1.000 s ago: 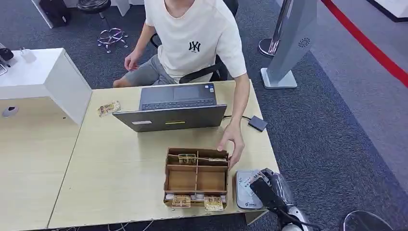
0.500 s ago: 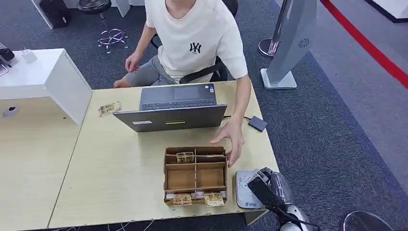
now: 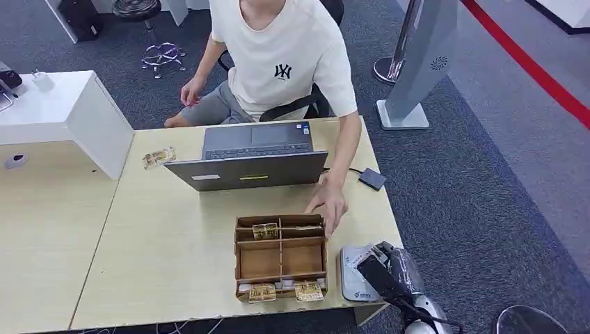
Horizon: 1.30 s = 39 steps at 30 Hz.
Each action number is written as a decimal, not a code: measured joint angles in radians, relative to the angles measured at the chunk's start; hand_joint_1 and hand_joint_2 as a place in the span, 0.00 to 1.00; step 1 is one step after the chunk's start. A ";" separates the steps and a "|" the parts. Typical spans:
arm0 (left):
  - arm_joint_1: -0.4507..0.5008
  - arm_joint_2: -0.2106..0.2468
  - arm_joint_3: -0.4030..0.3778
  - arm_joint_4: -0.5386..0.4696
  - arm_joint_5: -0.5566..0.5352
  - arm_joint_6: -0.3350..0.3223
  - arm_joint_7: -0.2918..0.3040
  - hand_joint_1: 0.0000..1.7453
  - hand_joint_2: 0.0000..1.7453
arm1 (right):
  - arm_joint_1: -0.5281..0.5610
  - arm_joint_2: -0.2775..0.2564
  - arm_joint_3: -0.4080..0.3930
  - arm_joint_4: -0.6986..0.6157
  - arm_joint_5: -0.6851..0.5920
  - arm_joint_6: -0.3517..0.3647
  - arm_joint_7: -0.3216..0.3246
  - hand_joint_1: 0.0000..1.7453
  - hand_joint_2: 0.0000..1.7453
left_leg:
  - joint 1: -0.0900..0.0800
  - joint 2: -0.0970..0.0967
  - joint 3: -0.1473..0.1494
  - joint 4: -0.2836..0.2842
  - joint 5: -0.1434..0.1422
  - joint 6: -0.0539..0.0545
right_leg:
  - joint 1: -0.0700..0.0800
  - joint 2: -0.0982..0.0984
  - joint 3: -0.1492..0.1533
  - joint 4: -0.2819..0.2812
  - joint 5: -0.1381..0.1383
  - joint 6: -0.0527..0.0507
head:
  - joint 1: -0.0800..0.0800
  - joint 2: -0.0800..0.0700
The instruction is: Pass the card to the sensor for recognition and then transmit it.
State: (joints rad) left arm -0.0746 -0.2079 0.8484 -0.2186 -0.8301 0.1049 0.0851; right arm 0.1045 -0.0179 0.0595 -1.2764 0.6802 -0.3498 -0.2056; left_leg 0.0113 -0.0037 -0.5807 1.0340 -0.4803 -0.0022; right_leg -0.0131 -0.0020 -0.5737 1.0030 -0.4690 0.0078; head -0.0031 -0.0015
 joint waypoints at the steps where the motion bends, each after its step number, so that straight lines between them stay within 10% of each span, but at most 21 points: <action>1: 0.000 0.000 0.000 0.000 0.000 0.000 0.000 0.00 0.00 | 0.000 0.000 0.001 0.000 0.002 0.000 0.001 1.00 1.00 | 0.000 0.000 0.000 0.000 0.000 0.000 | 0.000 0.000 0.000 0.000 0.000 0.000 | 0.000 0.000; 26: 0.000 0.000 0.005 0.000 -0.012 0.000 0.002 0.00 0.00 | 0.006 -0.002 0.003 -0.017 0.000 -0.064 -0.024 1.00 1.00 | 0.000 0.000 0.000 0.000 0.000 0.000 | 0.000 0.000 0.001 0.000 0.000 0.000 | 0.000 0.000; 32: 0.000 -0.005 0.006 0.000 -0.052 -0.006 0.016 0.00 0.00 | 0.083 0.090 -0.053 -0.284 0.115 -0.336 -0.172 1.00 1.00 | 0.000 0.000 -0.004 0.000 0.000 0.000 | 0.000 0.000 -0.004 0.000 -0.001 -0.001 | 0.000 0.000; 39: 0.000 -0.010 0.006 0.000 -0.083 -0.016 0.020 0.00 0.00 | 0.106 0.259 -0.148 -0.487 0.207 -0.343 -0.410 1.00 1.00 | 0.000 0.000 -0.005 0.000 0.000 0.000 | 0.000 0.000 -0.005 0.000 -0.001 -0.001 | 0.000 0.000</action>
State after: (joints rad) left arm -0.0750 -0.2178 0.8549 -0.2186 -0.9129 0.0885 0.1049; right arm 0.2107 0.2408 -0.0881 -1.7631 0.8872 -0.6928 -0.6152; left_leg 0.0113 -0.0038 -0.5855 1.0338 -0.4807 -0.0019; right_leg -0.0130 -0.0018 -0.5786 1.0033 -0.4703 0.0065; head -0.0031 -0.0015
